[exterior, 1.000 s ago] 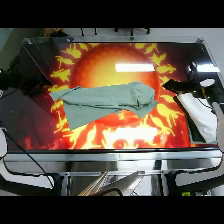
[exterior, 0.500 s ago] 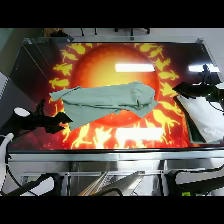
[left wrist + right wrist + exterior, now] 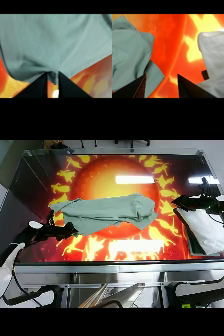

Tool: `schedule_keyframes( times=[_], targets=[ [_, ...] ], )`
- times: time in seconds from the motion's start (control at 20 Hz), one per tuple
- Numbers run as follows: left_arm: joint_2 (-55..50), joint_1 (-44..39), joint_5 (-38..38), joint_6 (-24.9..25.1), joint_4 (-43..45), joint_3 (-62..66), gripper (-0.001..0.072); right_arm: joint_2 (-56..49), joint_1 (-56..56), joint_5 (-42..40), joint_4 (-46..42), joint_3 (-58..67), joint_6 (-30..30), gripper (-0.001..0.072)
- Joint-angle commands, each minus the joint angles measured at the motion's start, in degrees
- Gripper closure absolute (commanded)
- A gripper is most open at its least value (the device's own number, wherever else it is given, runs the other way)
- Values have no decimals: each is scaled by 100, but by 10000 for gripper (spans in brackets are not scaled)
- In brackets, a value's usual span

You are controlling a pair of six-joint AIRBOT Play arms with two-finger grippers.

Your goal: Fold the shirts.

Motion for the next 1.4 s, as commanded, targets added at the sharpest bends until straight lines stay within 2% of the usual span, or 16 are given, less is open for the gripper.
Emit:
schedule_keyframes(
  times=[0.0,0.05,0.1,0.2,0.35,0.5,0.6,0.65,0.75,0.9,1.1,1.35],
  targets=[
    [-96,-42,-136,50,404,682,694,-2,-2,210,-4,2,-63,287],
    [-96,-20,-247,48,579,846,694,-2,-2,317,-4,2,-66,324],
    [-96,28,-393,50,682,960,694,0,-2,442,-2,-24,-98,487],
    [-96,227,-778,50,761,1034,694,2,-2,516,-2,-131,-96,453],
    [-94,625,-1637,52,898,1025,694,2,-2,516,-2,-236,-96,452],
    [-94,1099,-2146,50,1237,1025,687,2,-2,603,-2,-238,-98,447],
    [-96,1357,-2173,-4,1233,1025,129,2,-2,597,2,-238,-98,413],
    [-96,1414,-2166,-66,1237,1021,105,2,-2,599,0,-238,-98,413],
    [-94,1394,-2004,-109,1202,809,105,2,-2,599,2,-238,-98,413],
    [-96,1283,-1239,-114,949,138,105,2,-2,599,2,-238,-101,413],
    [-96,1121,-625,389,-57,-367,105,2,-2,599,13,-238,-179,413],
    [-96,463,-116,501,-481,-566,106,2,-2,601,17,-238,-210,413]
  ],
)
